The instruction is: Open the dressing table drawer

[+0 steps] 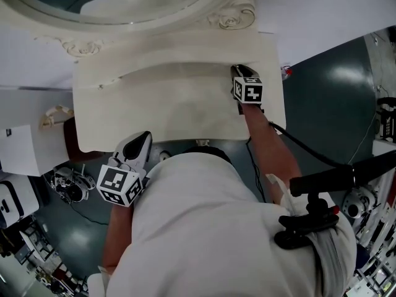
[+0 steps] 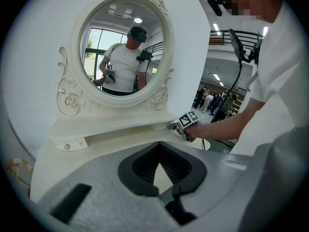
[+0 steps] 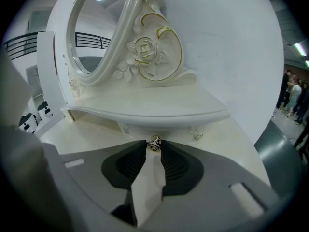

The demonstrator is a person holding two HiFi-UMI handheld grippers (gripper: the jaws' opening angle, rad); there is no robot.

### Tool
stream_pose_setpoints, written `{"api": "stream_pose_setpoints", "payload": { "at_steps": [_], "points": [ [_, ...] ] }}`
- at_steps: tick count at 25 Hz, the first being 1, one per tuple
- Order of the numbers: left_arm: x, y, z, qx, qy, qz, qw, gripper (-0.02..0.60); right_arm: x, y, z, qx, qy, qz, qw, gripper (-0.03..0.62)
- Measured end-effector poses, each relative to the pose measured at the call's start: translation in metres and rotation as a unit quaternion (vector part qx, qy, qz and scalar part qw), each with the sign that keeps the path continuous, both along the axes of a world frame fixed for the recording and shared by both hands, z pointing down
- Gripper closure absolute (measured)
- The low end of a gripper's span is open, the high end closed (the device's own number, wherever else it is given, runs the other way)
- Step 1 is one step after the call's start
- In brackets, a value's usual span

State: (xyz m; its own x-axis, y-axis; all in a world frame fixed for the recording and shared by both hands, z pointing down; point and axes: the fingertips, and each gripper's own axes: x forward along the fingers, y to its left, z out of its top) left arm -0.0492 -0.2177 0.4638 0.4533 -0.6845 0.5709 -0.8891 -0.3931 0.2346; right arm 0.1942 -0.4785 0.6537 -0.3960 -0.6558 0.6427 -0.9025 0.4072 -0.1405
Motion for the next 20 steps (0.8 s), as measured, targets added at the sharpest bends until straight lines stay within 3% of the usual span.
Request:
{"api": "stream_pose_setpoints", "payload": {
  "at_steps": [20],
  "points": [
    [-0.014, 0.018, 0.002, 0.003, 0.007, 0.003, 1.0, 0.578, 0.003, 0.03, 0.006, -0.006, 0.021, 0.002, 1.0, 0.497]
  ]
}}
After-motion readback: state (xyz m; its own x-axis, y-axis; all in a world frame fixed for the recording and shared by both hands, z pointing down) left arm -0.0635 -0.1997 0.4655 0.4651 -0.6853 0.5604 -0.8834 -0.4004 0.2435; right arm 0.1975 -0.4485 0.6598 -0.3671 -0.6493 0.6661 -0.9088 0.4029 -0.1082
